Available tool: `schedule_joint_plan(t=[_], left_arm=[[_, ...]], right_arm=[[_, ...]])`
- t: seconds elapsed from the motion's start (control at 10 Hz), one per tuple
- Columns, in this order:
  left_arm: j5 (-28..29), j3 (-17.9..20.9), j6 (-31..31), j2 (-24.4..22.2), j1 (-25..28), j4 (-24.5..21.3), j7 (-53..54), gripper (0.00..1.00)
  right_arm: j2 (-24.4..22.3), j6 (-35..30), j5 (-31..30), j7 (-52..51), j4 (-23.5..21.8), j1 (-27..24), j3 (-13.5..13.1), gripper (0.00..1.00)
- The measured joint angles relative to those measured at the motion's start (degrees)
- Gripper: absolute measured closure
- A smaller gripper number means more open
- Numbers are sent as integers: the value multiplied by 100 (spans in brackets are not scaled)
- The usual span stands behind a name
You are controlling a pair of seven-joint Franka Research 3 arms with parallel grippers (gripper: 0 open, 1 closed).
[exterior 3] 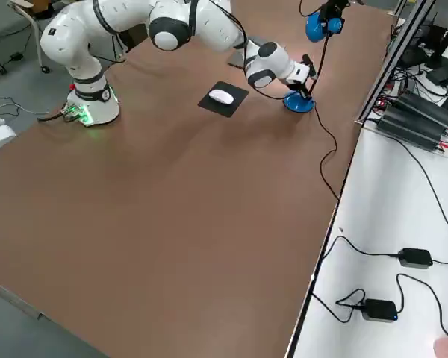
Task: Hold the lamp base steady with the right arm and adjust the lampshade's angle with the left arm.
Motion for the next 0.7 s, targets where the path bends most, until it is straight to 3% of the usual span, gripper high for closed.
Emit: schedule_joint_plan(t=[0.7], left_arm=[[-77,1,-4,0,0,-1,-539,62]], right_arm=[[0,1,0,0,0,1,-1,85]])
